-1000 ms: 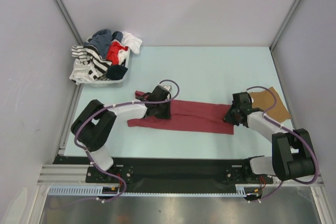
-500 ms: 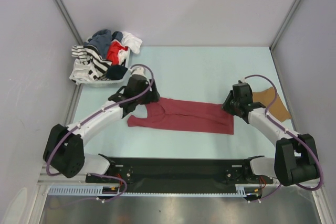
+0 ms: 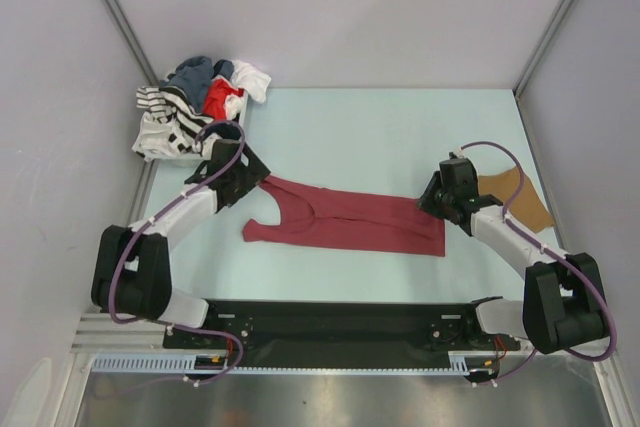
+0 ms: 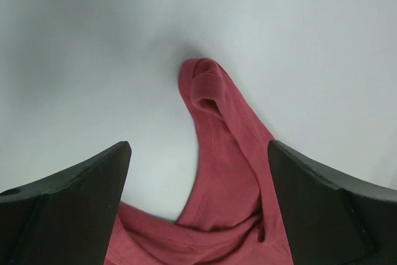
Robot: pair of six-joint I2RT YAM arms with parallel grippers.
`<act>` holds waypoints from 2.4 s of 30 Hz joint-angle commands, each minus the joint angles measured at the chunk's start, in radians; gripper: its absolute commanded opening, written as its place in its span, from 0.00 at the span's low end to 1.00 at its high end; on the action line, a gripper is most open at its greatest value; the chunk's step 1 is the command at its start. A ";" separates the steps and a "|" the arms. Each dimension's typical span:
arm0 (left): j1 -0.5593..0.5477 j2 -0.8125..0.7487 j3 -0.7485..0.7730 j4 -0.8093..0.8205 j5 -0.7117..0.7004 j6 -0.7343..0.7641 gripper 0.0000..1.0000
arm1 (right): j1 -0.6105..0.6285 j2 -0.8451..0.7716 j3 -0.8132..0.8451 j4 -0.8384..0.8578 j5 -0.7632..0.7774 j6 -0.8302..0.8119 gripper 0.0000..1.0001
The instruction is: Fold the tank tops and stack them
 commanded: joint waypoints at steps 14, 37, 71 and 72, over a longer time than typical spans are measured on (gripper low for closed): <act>0.038 0.215 0.002 0.235 0.044 -0.331 0.88 | 0.008 -0.014 -0.005 0.059 -0.015 -0.008 0.27; 0.038 0.248 -0.164 0.476 0.055 -0.382 0.00 | 0.009 -0.049 -0.047 0.070 -0.051 -0.001 0.27; 0.037 0.062 -0.363 0.503 -0.085 -0.287 0.56 | -0.014 0.118 -0.050 0.041 0.046 0.080 0.20; 0.037 0.049 -0.368 0.500 -0.098 -0.288 0.57 | -0.015 0.114 -0.050 0.035 0.049 0.080 0.20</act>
